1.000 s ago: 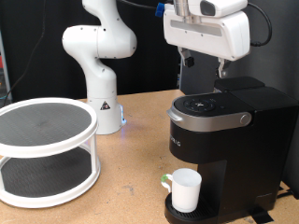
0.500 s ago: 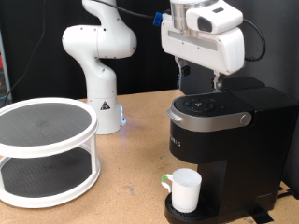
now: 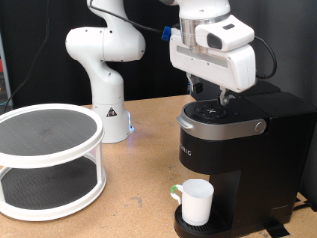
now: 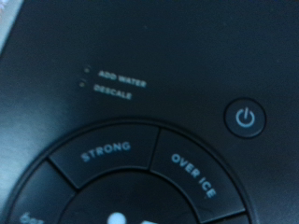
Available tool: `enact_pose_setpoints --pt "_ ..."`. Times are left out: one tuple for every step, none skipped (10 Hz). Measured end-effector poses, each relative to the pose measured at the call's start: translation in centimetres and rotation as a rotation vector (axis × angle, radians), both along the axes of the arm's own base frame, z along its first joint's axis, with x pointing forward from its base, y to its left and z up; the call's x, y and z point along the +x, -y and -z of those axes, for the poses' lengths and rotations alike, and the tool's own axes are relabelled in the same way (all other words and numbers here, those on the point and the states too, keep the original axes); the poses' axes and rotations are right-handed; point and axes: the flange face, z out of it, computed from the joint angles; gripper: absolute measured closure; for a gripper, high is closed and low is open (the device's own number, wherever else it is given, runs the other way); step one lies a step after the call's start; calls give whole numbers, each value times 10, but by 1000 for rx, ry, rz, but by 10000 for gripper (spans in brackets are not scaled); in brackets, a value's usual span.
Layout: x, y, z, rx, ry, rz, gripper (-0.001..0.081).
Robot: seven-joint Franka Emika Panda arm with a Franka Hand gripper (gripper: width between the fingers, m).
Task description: Make a cup of coffee with the keurig machine
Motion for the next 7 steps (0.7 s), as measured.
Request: enact_pose_setpoints --pt "0 0 5 -2 13 4 103" --pt "0 0 8 -3 29 9 302" --pt "2 -1 11 9 66 28 440" --pt "3 -1 14 34 112 58 440" --pt "3 -1 17 51 140 80 618" --pt "2 -1 19 55 142 86 739" --pt "1 -1 21 54 138 87 739"
